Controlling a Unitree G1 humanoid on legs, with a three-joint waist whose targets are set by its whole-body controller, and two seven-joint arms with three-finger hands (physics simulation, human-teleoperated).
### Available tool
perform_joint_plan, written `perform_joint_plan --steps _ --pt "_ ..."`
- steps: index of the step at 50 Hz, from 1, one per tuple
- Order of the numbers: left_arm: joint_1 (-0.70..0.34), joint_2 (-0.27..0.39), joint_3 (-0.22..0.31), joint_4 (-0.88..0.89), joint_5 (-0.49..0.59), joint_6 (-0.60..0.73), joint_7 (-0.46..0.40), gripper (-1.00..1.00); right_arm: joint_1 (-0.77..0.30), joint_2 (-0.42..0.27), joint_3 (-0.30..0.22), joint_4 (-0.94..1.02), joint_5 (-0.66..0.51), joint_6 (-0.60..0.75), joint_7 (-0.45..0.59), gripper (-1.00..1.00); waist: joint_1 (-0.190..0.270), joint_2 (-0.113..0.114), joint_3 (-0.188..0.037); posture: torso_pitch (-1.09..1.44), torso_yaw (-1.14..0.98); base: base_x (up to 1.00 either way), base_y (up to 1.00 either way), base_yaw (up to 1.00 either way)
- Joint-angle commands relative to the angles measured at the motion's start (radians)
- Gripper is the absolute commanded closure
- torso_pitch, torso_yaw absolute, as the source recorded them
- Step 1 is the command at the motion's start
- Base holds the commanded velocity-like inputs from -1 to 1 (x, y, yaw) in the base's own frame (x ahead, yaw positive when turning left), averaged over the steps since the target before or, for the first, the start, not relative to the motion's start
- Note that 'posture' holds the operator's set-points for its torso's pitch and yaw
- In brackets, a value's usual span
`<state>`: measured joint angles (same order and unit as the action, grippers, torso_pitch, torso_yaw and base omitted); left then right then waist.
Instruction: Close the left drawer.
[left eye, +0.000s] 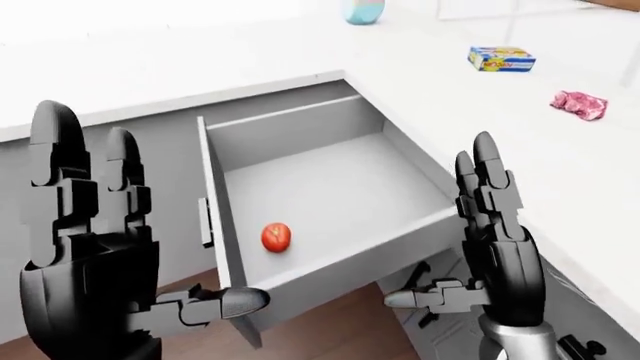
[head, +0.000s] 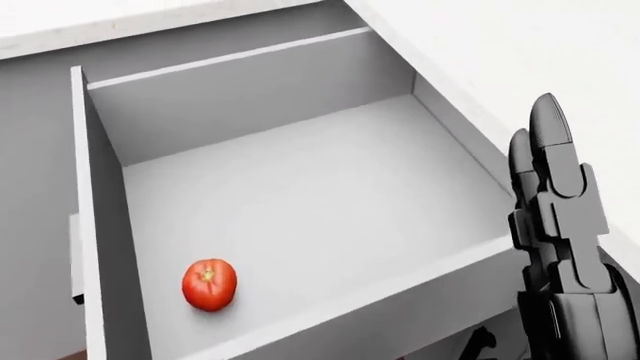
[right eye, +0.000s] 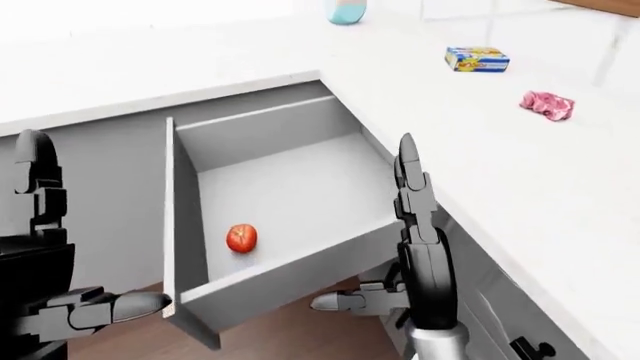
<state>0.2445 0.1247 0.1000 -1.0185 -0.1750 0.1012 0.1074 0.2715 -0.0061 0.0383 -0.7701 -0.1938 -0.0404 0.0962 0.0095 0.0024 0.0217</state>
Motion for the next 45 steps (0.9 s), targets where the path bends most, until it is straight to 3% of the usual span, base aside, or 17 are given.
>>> perform_joint_plan --steps 1,16,28,37,45 --pt "-0.005 0.005 0.007 -0.028 -0.001 -0.022 0.003 -1.00 -0.006 0.000 0.002 -0.035 0.001 -0.028 -0.004 -1.00 0.000 0.000 -0.010 0.00 0.00 0.00 0.00 0.00" --pt "-0.018 0.014 0.024 -0.028 -0.009 -0.012 0.015 -1.00 -0.004 -0.001 0.002 -0.031 -0.004 -0.038 -0.002 -1.00 -0.001 -0.001 0.003 0.00 0.00 0.00 0.00 0.00" --pt "-0.070 0.033 0.139 -0.029 -0.064 0.040 0.029 -1.00 -0.004 -0.002 0.005 -0.024 -0.004 -0.042 -0.002 -1.00 0.002 -0.001 0.003 0.00 0.00 0.00 0.00 0.00" --pt "-0.168 -0.065 0.290 -0.013 -0.043 0.141 -0.078 -1.00 -0.004 -0.003 0.007 -0.020 -0.006 -0.045 -0.002 -1.00 -0.001 0.003 -0.002 0.00 0.00 0.00 0.00 0.00" --pt "-0.218 -0.042 0.383 0.033 -0.069 0.153 -0.076 -1.00 -0.004 -0.003 0.008 -0.022 -0.007 -0.043 0.000 -1.00 -0.010 0.011 -0.004 0.00 0.00 0.00 0.00 0.00"
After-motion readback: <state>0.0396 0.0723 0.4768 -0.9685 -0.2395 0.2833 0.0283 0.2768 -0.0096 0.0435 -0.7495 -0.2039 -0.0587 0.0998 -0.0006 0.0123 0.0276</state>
